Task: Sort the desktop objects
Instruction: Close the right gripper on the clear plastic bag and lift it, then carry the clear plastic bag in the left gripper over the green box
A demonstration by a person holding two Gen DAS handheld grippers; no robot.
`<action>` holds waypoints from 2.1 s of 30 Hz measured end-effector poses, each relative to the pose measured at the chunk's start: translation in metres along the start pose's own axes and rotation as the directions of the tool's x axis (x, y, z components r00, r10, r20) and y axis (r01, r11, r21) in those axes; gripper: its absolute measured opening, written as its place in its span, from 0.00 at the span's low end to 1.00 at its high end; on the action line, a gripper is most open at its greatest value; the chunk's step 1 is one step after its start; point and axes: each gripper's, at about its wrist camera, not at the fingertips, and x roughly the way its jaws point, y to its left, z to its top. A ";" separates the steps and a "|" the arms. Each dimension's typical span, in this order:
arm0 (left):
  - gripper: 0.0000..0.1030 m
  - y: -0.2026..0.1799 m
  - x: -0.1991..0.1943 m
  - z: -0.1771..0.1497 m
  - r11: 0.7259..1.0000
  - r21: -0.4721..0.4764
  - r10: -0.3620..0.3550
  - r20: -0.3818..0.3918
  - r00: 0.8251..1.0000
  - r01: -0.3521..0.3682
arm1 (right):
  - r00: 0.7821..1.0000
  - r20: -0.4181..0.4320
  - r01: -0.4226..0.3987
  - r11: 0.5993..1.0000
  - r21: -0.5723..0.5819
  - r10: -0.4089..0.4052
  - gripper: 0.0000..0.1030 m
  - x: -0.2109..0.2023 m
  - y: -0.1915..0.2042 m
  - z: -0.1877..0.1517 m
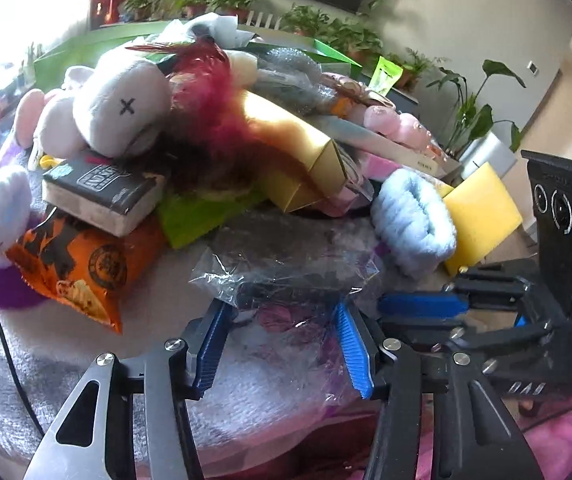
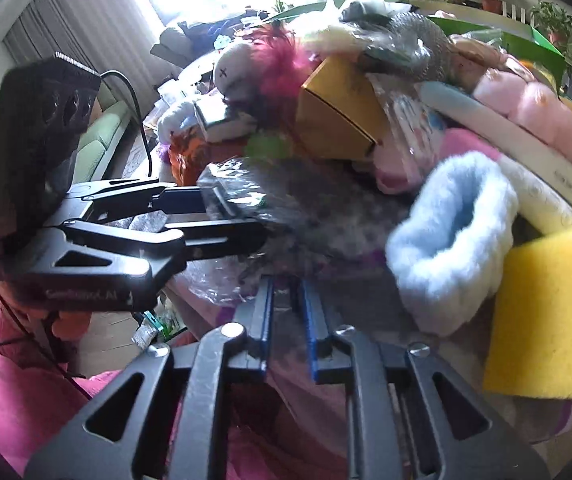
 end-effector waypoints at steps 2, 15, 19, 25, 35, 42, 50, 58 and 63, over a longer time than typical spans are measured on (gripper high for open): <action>0.51 0.001 -0.002 -0.001 1.000 0.005 0.005 0.004 1.000 -0.005 | 1.000 0.023 0.006 1.000 0.008 -0.006 0.25 -0.009 -0.003 -0.001; 0.51 0.002 0.004 -0.007 1.000 0.021 0.003 -0.013 1.000 -0.003 | 0.998 0.041 -0.048 0.997 0.067 0.046 0.34 0.012 -0.016 0.007; 0.51 -0.005 0.000 -0.004 0.999 0.053 0.007 0.012 1.000 -0.007 | 0.997 0.053 -0.065 0.996 0.054 0.062 0.23 0.010 -0.012 0.012; 0.51 -0.010 -0.014 0.005 0.998 0.063 -0.001 0.049 0.999 -0.002 | 0.994 0.092 -0.054 0.998 0.027 0.051 0.20 -0.009 -0.001 0.019; 0.51 -0.030 -0.050 0.016 0.993 0.119 0.012 0.125 0.992 -0.027 | 0.988 0.144 -0.044 0.998 -0.035 0.049 0.20 -0.041 0.017 0.025; 0.51 -0.040 -0.068 0.034 0.986 0.157 0.021 0.178 0.984 -0.049 | 0.977 0.209 -0.026 0.996 -0.082 0.042 0.20 -0.066 0.022 0.032; 0.51 -0.055 -0.069 0.061 0.978 0.199 0.010 0.213 0.977 -0.053 | 0.963 0.269 0.015 0.996 -0.084 0.008 0.22 -0.085 0.011 0.049; 0.52 -0.072 -0.060 0.083 0.967 0.250 0.001 0.226 0.974 -0.059 | 0.949 0.315 0.054 0.996 -0.067 -0.031 0.22 -0.101 -0.009 0.059; 0.52 -0.079 -0.048 0.101 0.962 0.265 -0.004 0.230 0.973 -0.059 | 0.942 0.331 0.078 0.995 -0.058 -0.054 0.22 -0.105 -0.023 0.067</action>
